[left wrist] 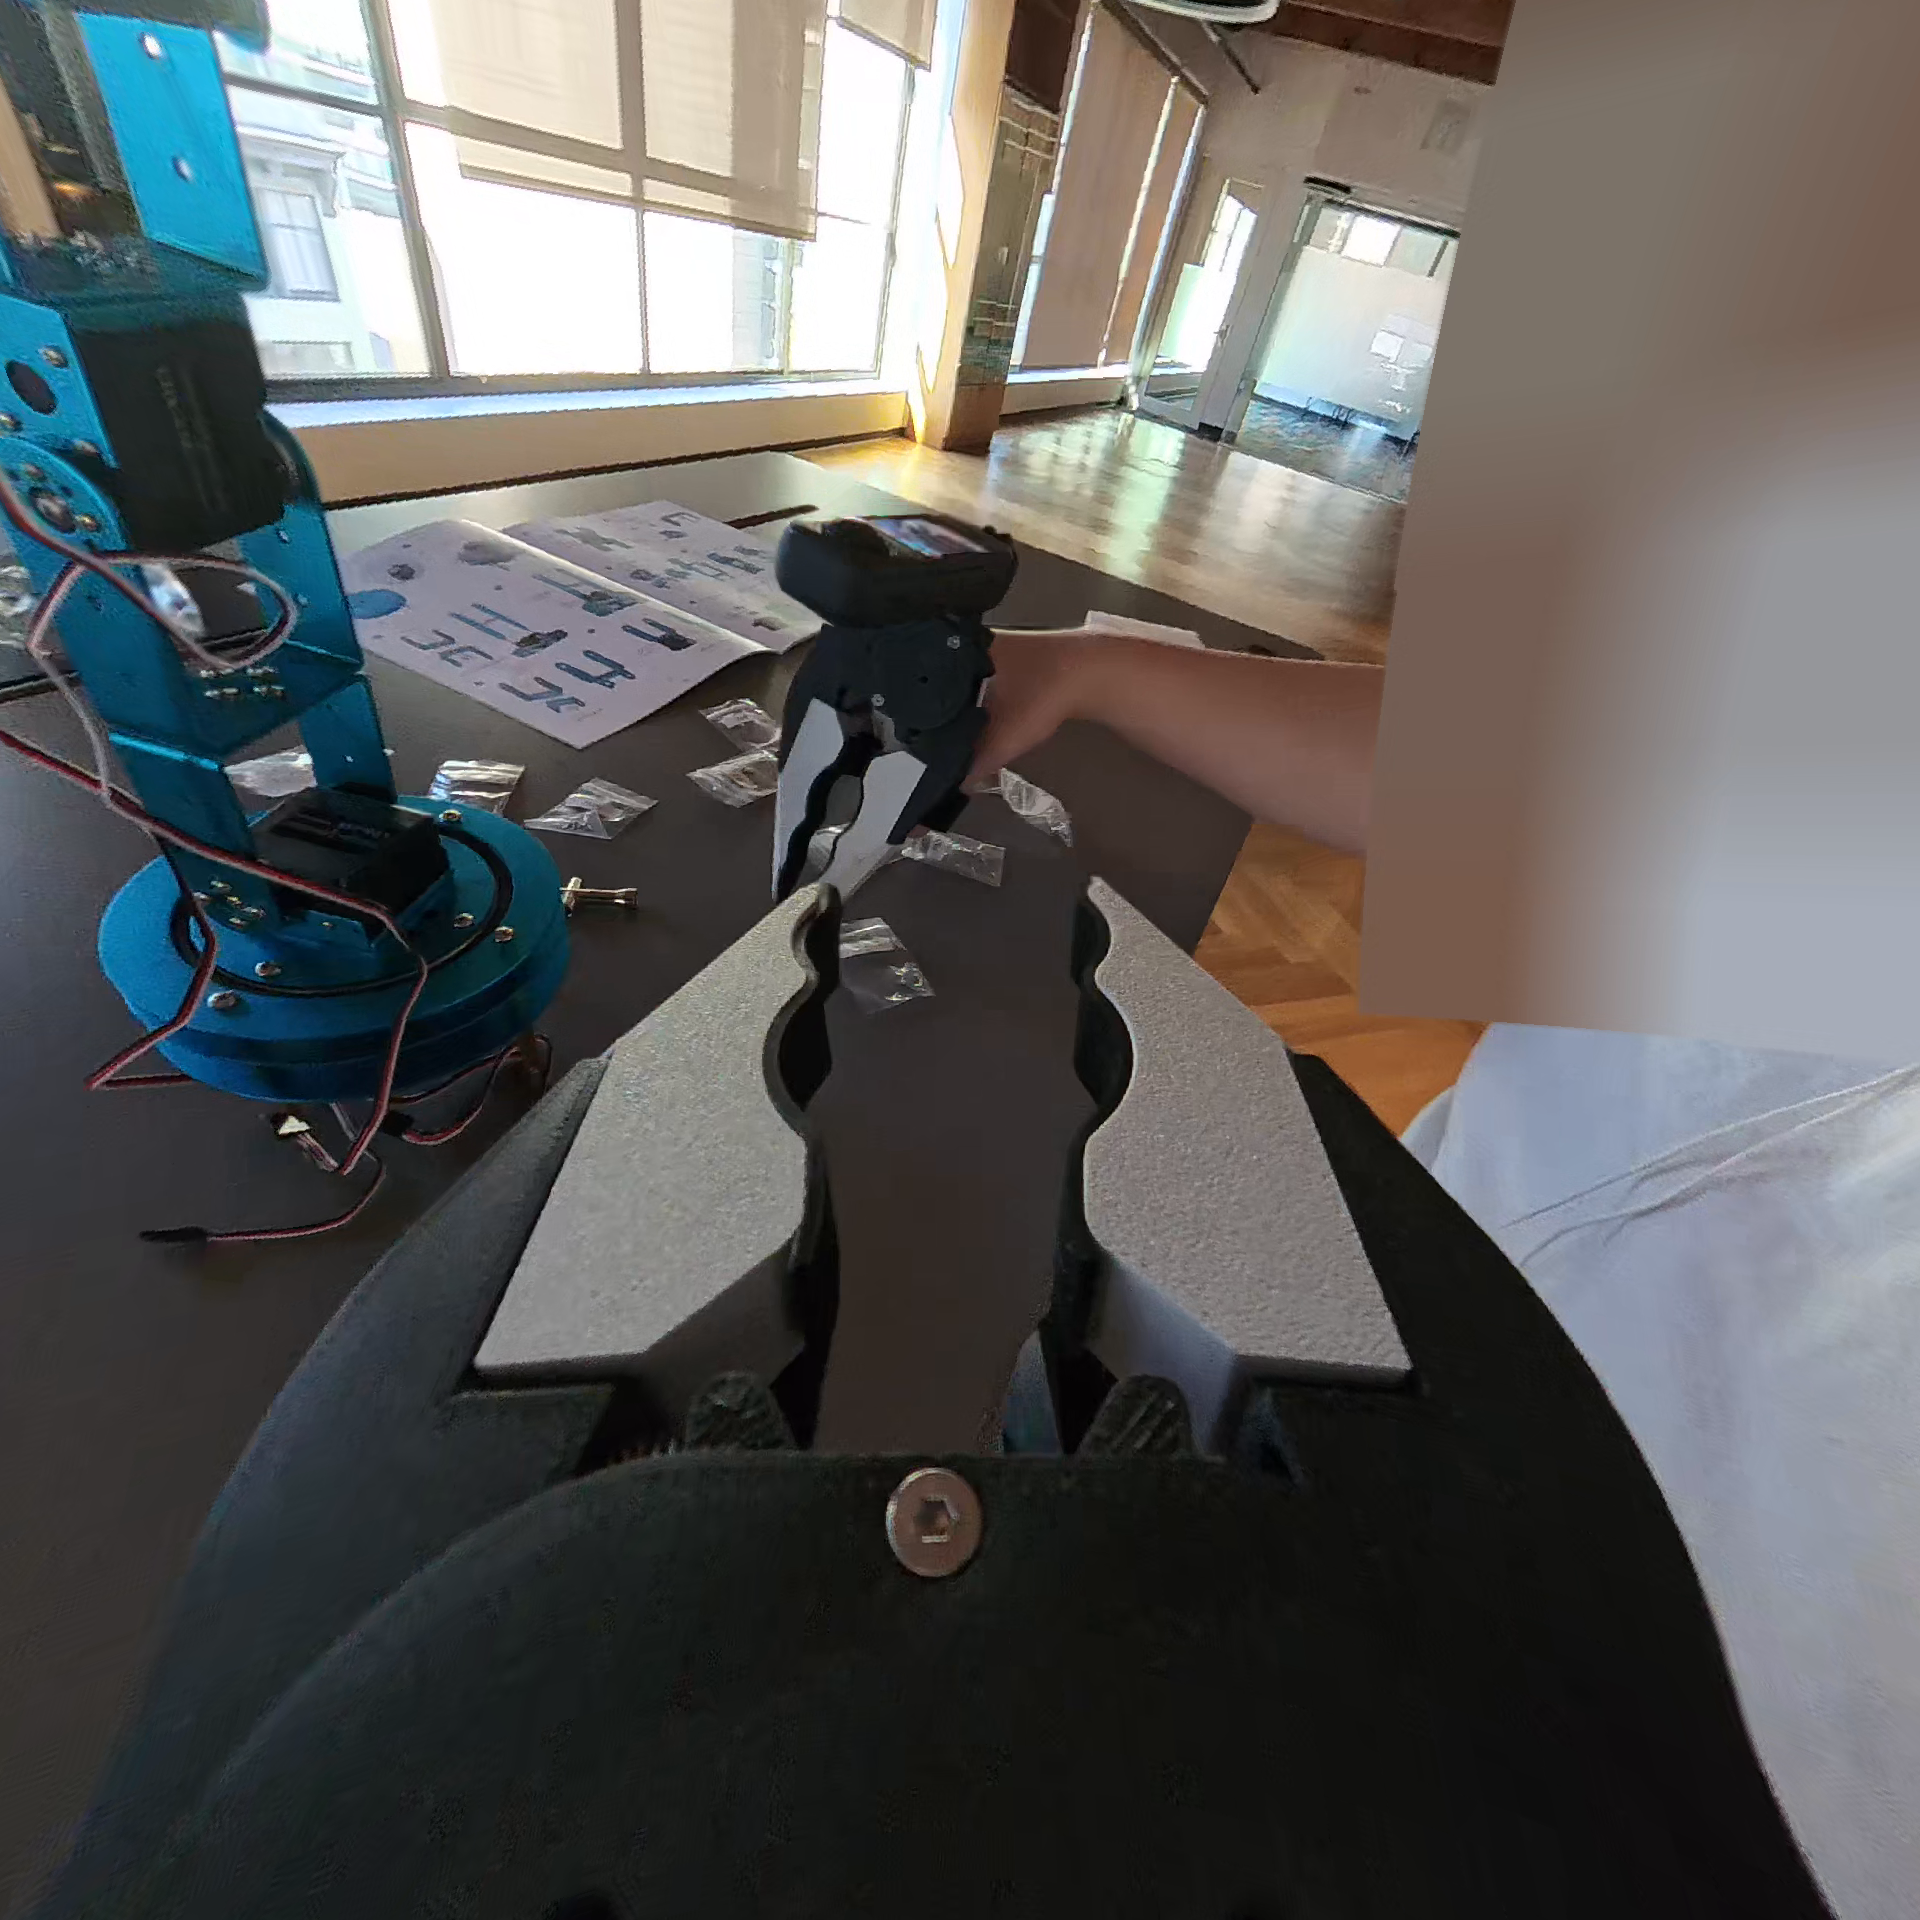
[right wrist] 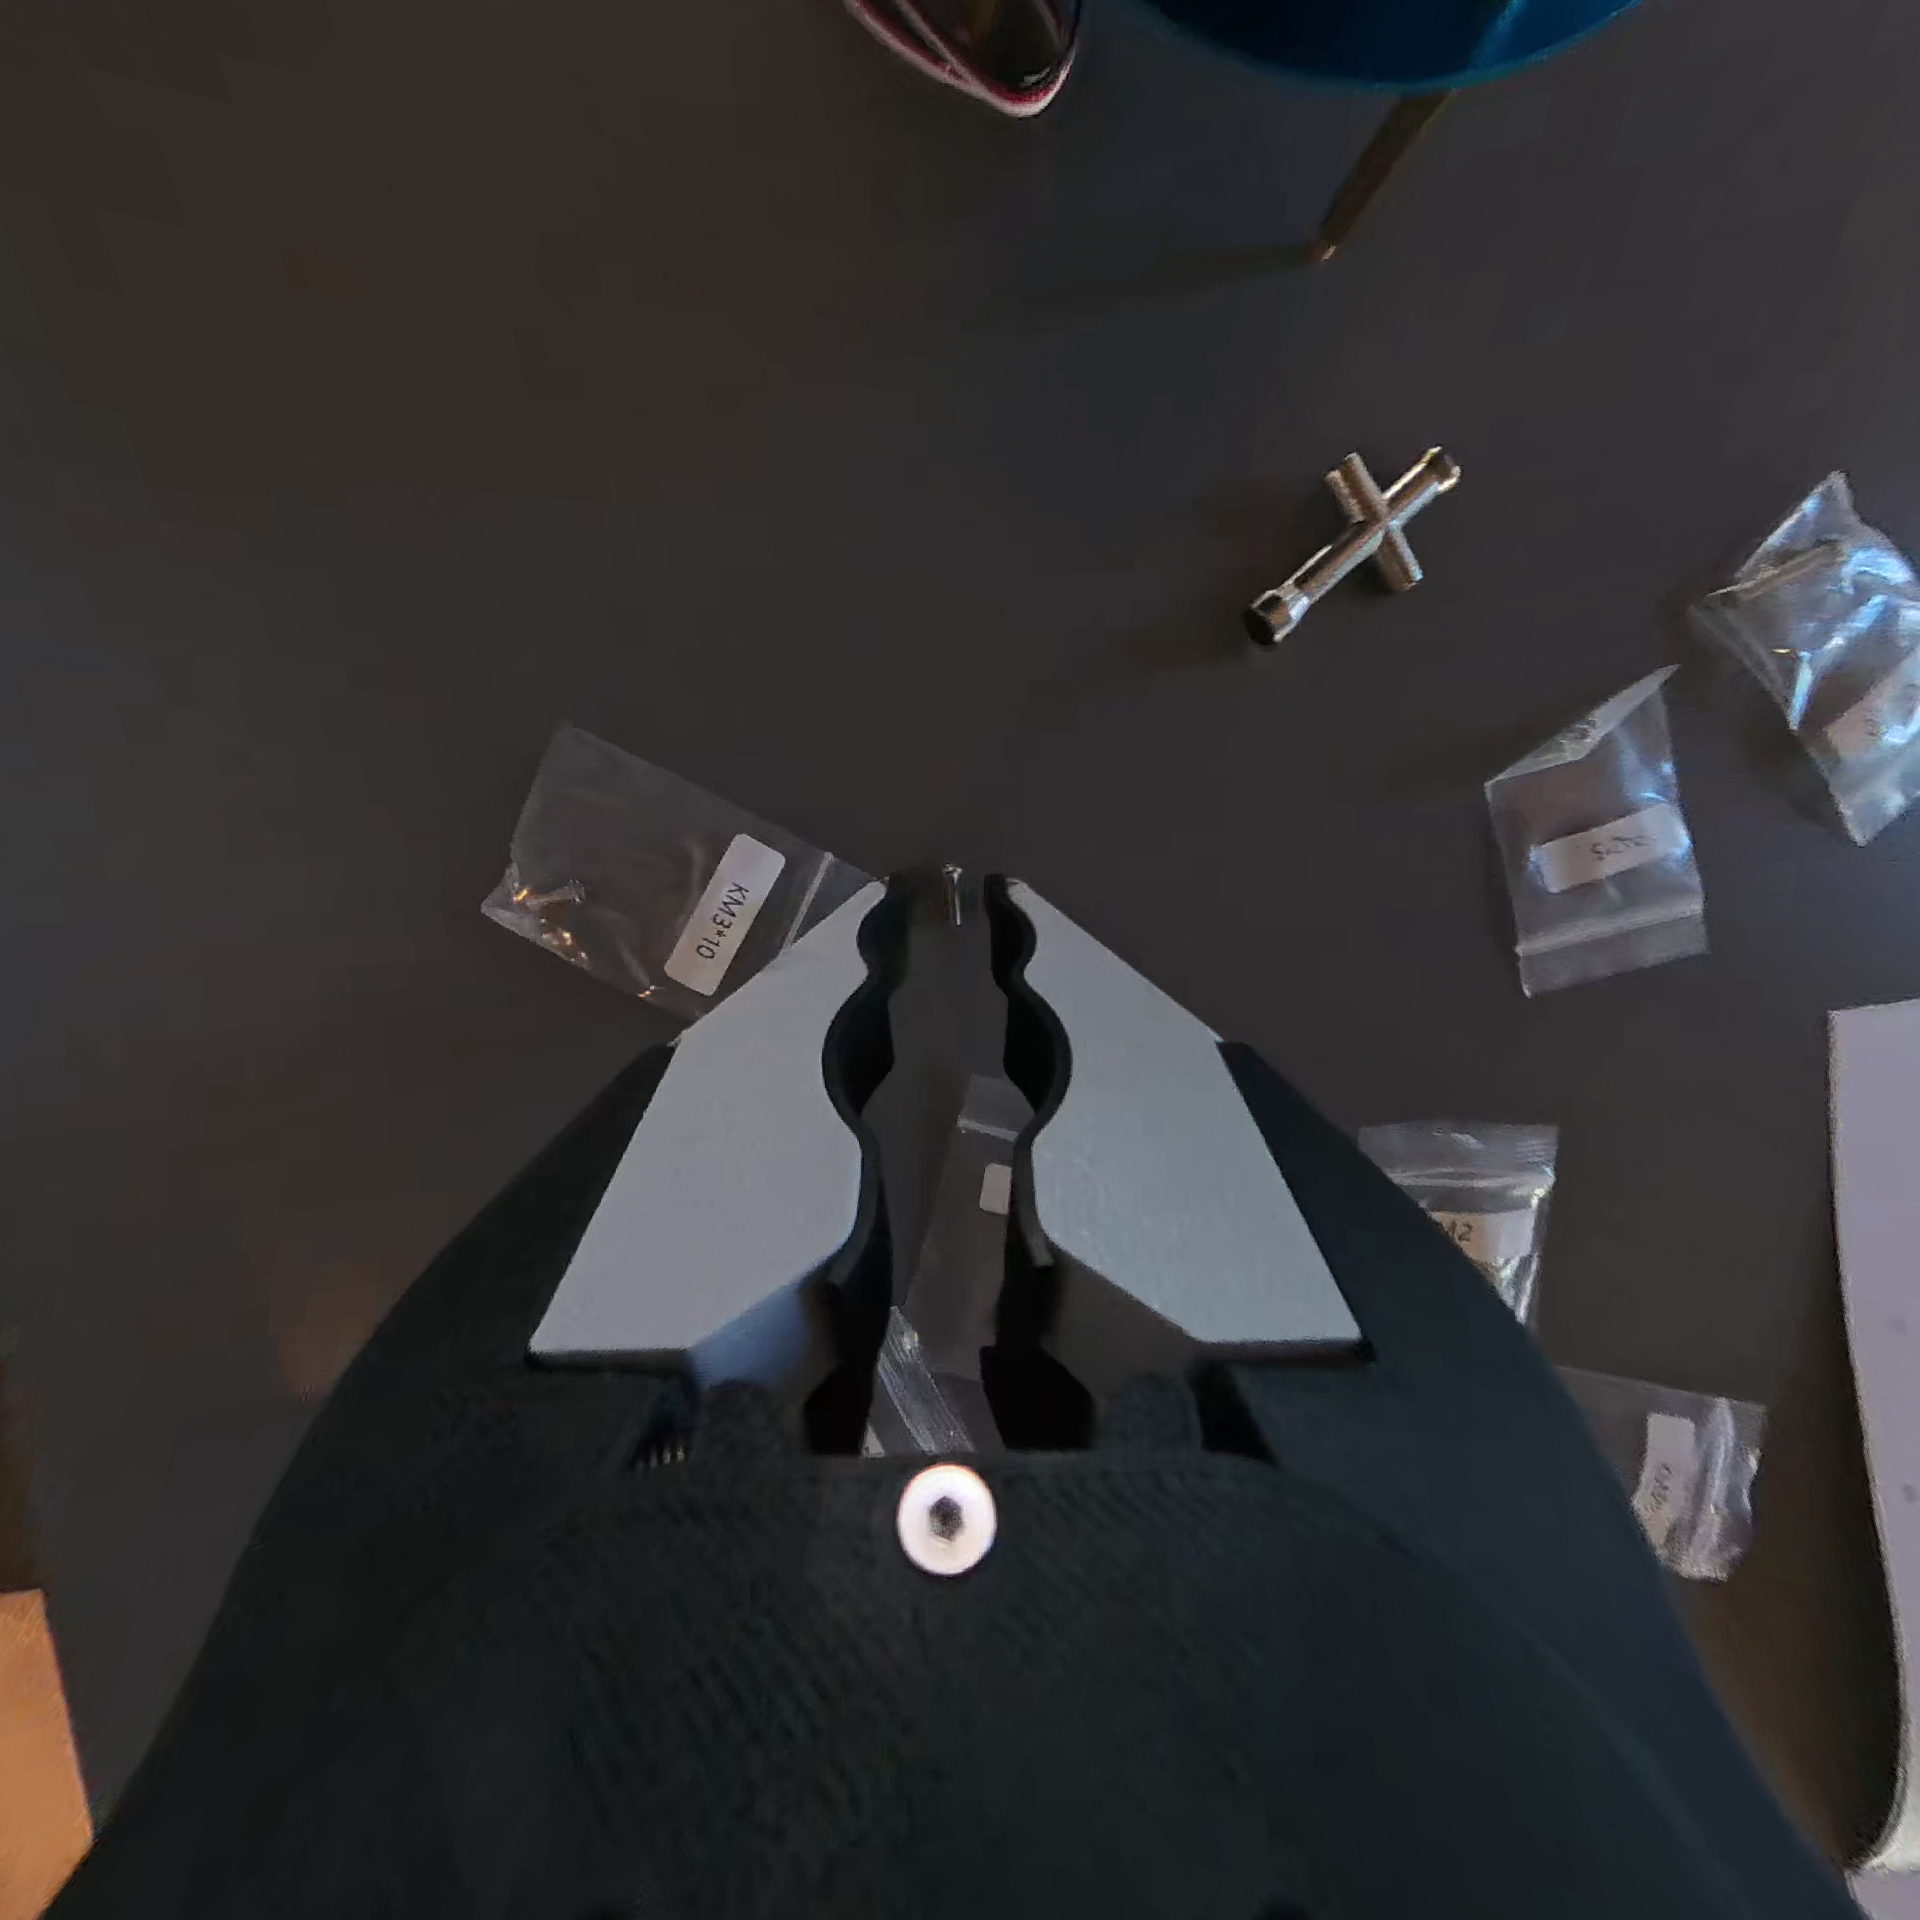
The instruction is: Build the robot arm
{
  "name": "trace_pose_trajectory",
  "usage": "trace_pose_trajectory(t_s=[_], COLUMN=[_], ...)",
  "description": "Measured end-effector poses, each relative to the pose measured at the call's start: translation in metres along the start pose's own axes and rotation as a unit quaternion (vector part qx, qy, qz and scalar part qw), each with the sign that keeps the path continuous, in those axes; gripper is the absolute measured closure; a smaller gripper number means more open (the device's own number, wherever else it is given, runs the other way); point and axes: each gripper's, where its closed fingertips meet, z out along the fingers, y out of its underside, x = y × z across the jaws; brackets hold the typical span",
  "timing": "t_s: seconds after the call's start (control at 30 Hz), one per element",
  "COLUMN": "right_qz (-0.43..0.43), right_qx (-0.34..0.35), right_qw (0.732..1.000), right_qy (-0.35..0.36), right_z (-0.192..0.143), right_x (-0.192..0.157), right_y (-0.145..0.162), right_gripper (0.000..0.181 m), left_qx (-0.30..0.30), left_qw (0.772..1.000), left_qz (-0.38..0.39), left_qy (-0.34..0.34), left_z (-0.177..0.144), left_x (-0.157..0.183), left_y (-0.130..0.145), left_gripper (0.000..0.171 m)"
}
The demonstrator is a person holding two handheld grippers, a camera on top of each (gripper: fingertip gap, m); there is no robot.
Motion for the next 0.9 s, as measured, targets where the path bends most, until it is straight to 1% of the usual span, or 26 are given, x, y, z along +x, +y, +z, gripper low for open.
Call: trace_pose_trajectory(t_s=[0.1,0.17,0.2,0.23,0.27,0.3,0.33,0.37,0.4,0.43,0.47,0.5,0.53,0.63,0.73,0.83,0.9], right_qz=[0.009,0.015,0.021,0.035,0.060,0.092,0.130,0.172,0.214,0.249,0.276,0.294,0.303,0.330,0.348,0.344,0.337], right_qx=[0.017,0.027,0.054,0.102,0.161,0.231,0.306,0.373,0.424,0.458,0.482,0.493,0.497,0.503,0.501,0.507,0.509], right_qw=[0.999,0.999,0.997,0.992,0.981,0.962,0.932,0.893,0.848,0.804,0.766,0.739,0.721,0.674,0.637,0.628,0.627], right_qy=[-0.039,-0.043,-0.044,-0.060,-0.086,-0.114,-0.145,-0.184,-0.237,-0.287,-0.324,-0.352,-0.376,-0.428,-0.471,-0.479,-0.484], right_z=[0.001,0.000,-0.004,-0.012,-0.026,-0.046,-0.070,-0.096,-0.122,-0.145,-0.164,-0.178,-0.189,-0.214,-0.230,-0.236,-0.237], right_x=[-0.003,0.001,0.003,0.001,-0.004,-0.007,-0.008,-0.009,-0.011,-0.012,-0.011,-0.011,-0.012,-0.014,-0.014,-0.009,-0.007], right_y=[-0.002,-0.003,-0.008,-0.019,-0.035,-0.053,-0.071,-0.086,-0.096,-0.103,-0.105,-0.105,-0.102,-0.096,-0.092,-0.089,-0.087], right_gripper=[0.177,0.178,0.178,0.179,0.179,0.179,0.180,0.179,0.180,0.180,0.180,0.180,0.180,0.181,0.180,0.180,0.180], left_qx=[-0.001,0.005,0.014,0.022,0.032,0.047,0.066,0.088,0.110,0.127,0.138,0.140,0.139,0.129,0.103,0.088,0.084], left_qw=[1.000,0.999,0.999,0.998,0.997,0.995,0.993,0.991,0.988,0.985,0.983,0.980,0.974,0.943,0.924,0.913,0.903], left_qz=[-0.004,-0.015,-0.020,-0.027,-0.037,-0.049,-0.064,-0.080,-0.093,-0.093,-0.074,-0.039,0.005,0.115,0.164,0.178,0.184], left_qy=[-0.026,-0.038,-0.046,-0.057,-0.064,-0.070,-0.071,-0.067,-0.063,-0.072,-0.097,-0.135,-0.178,-0.284,-0.329,-0.356,-0.379], left_z=[0.007,0.019,0.027,0.038,0.051,0.065,0.080,0.095,0.110,0.123,0.134,0.144,0.152,0.170,0.190,0.202,0.203], left_x=[-0.003,-0.004,-0.005,-0.008,-0.010,-0.011,-0.012,-0.010,-0.008,-0.008,-0.008,-0.009,-0.008,0.001,0.011,0.011,0.008], left_y=[0.002,0.006,0.008,0.011,0.014,0.015,0.013,0.009,0.002,-0.007,-0.017,-0.026,-0.037,-0.067,-0.082,-0.088,-0.090], left_gripper=[0.129,0.131,0.135,0.137,0.139,0.141,0.141,0.143,0.147,0.150,0.152,0.151,0.151,0.155,0.155,0.159,0.169])
